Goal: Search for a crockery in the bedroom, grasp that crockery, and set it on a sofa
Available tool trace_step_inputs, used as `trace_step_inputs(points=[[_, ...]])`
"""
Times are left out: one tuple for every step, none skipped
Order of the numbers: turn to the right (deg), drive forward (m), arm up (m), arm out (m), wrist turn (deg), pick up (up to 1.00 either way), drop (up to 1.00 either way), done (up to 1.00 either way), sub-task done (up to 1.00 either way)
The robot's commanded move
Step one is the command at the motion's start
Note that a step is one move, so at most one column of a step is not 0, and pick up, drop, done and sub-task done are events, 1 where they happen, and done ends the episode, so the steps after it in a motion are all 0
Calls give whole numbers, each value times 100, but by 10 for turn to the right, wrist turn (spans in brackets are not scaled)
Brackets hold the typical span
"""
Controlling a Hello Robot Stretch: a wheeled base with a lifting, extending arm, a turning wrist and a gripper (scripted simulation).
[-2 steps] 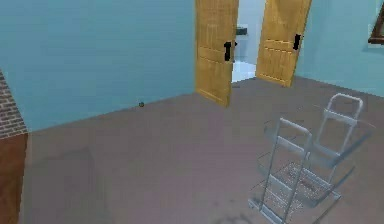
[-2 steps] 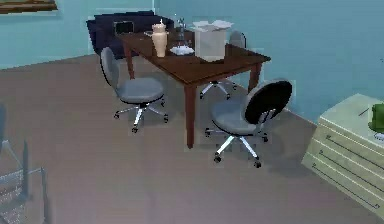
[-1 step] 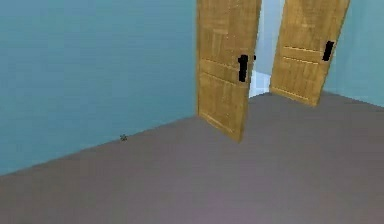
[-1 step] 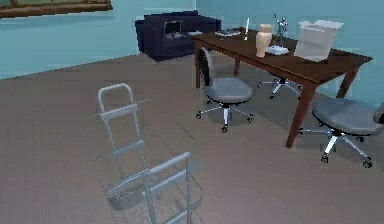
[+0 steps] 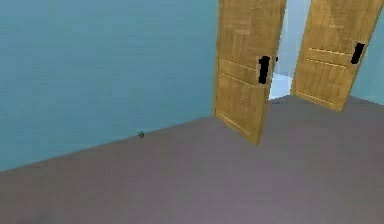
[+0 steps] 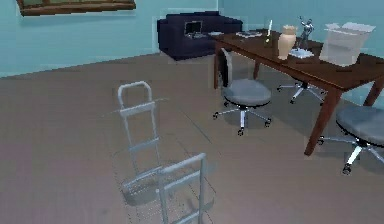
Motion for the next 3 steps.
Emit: trace_step_inputs(points=[[0, 50, 0, 0, 0, 0, 0, 0, 0], [450, 0, 0, 0, 0, 0, 0, 0, 0], [60, 0, 0, 0, 0, 0, 0, 0, 0]])
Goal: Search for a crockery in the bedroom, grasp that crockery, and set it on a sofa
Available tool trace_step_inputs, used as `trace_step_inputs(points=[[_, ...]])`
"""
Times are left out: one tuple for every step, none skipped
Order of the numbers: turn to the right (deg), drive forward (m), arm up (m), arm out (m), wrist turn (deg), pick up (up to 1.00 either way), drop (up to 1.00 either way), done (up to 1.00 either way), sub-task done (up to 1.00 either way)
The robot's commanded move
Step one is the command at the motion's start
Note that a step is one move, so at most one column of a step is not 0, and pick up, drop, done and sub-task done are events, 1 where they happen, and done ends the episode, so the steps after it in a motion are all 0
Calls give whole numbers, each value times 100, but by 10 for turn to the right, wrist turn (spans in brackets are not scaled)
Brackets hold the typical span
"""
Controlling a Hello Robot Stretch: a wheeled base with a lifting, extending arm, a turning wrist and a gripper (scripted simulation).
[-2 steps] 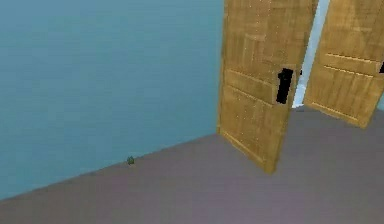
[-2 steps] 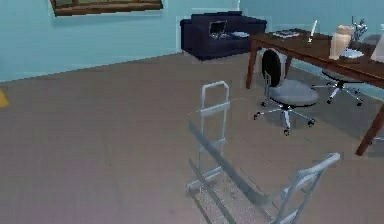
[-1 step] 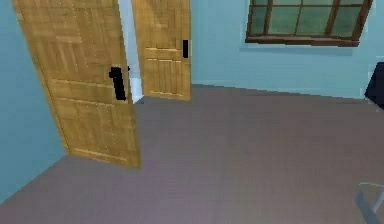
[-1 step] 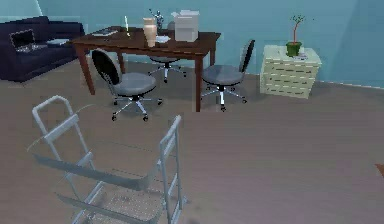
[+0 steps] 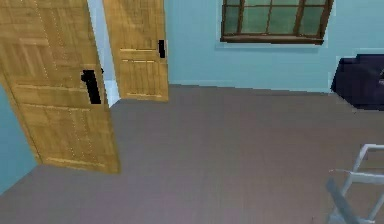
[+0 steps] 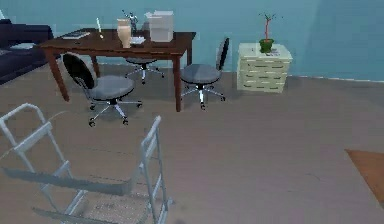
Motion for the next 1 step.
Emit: trace_step_inputs(points=[[0, 100, 0, 0, 0, 0, 0, 0, 0]])
